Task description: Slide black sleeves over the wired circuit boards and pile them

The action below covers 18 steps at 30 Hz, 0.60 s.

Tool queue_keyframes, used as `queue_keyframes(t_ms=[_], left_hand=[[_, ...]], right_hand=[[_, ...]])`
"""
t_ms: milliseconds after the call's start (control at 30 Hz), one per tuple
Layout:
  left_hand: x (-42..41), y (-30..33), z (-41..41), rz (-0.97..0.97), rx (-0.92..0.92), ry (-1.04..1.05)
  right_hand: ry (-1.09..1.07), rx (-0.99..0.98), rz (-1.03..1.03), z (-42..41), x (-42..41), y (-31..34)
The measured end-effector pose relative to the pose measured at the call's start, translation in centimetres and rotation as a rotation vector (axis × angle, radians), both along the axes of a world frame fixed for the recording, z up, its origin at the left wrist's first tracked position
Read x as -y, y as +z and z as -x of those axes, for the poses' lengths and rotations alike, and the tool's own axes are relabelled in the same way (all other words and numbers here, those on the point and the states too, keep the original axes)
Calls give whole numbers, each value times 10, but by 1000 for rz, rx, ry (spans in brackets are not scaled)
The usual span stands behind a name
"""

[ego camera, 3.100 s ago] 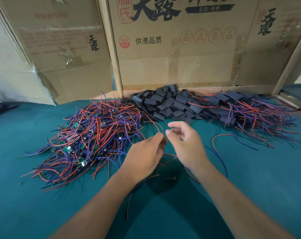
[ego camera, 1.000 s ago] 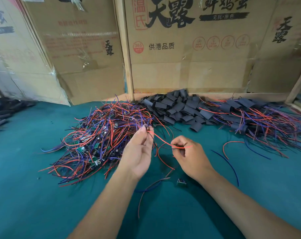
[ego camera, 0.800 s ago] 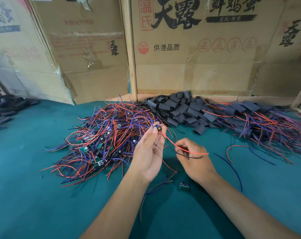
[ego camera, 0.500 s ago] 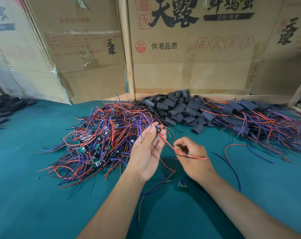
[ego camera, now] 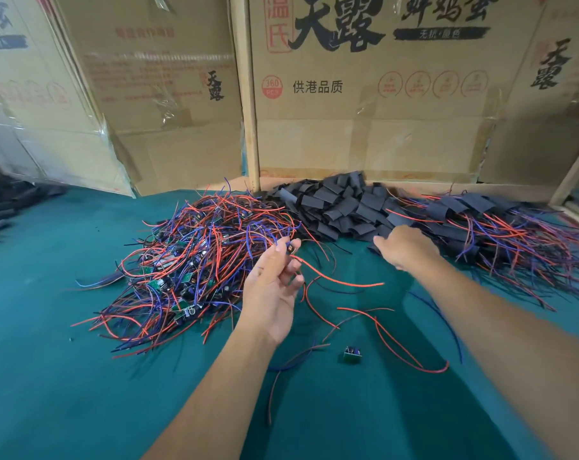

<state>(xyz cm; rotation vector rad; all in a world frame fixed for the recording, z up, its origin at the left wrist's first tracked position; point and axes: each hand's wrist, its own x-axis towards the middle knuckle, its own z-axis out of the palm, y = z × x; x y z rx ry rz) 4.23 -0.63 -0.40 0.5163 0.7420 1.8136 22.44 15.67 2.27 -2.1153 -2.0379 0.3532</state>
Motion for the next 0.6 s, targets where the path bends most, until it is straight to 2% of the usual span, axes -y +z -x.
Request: queue_keyframes(t_ms=[133,333,500,600], left_hand=[[7,-1,1,36,10,-4],[9,1,-4,117,40,-29],[3,3,-3,143,56,-86],[1,-1,-3,114,40,-107]], right_hand=[[-2,151,22,14,-18,-4],[17,224,51,20,-25,-4],[83,73,108,19,-21,3],[174,-44,25,13,2,12]])
